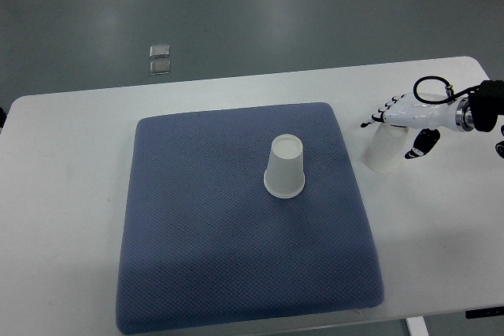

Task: Stack paper cups
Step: 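Close the right hand fingers around the white paper cup, then lift the cup with the right hand and carry it toward the pad cup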

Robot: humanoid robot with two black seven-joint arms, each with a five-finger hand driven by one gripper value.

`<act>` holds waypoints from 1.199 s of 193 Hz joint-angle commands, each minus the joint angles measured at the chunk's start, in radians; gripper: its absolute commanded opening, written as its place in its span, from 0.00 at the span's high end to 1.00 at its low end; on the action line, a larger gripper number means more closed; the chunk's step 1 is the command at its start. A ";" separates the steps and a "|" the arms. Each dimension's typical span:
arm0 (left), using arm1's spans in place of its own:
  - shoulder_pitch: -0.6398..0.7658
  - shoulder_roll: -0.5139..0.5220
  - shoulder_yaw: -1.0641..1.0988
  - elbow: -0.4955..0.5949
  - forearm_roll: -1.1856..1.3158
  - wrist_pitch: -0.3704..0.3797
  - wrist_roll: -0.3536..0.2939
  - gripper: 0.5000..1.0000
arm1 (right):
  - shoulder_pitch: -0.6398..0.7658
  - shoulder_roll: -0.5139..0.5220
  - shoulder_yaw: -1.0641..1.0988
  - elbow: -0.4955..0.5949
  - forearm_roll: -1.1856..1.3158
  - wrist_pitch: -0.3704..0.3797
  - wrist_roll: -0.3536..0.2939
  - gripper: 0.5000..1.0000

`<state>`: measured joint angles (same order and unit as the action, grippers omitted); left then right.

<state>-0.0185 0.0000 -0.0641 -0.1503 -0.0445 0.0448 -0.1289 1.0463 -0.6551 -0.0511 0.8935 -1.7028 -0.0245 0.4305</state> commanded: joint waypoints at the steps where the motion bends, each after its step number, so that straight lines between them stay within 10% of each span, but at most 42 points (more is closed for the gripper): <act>1: 0.000 0.000 0.000 0.000 0.000 0.000 0.000 0.00 | 0.001 -0.001 -0.001 0.001 0.000 -0.002 0.001 0.26; 98: 0.000 0.000 0.000 0.000 0.000 0.000 0.000 0.00 | 0.001 0.014 -0.009 -0.001 -0.014 -0.002 0.002 0.49; 168: 0.000 0.000 0.001 0.000 0.000 0.000 0.000 0.00 | 0.005 0.022 -0.015 0.001 -0.026 0.005 0.002 0.91; 231: 0.000 0.000 0.000 0.000 0.000 0.000 0.000 0.00 | 0.034 0.019 -0.012 0.001 -0.023 0.009 0.011 0.98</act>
<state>-0.0184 0.0000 -0.0644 -0.1503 -0.0445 0.0445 -0.1289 1.0640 -0.6357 -0.0653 0.8942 -1.7278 -0.0179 0.4355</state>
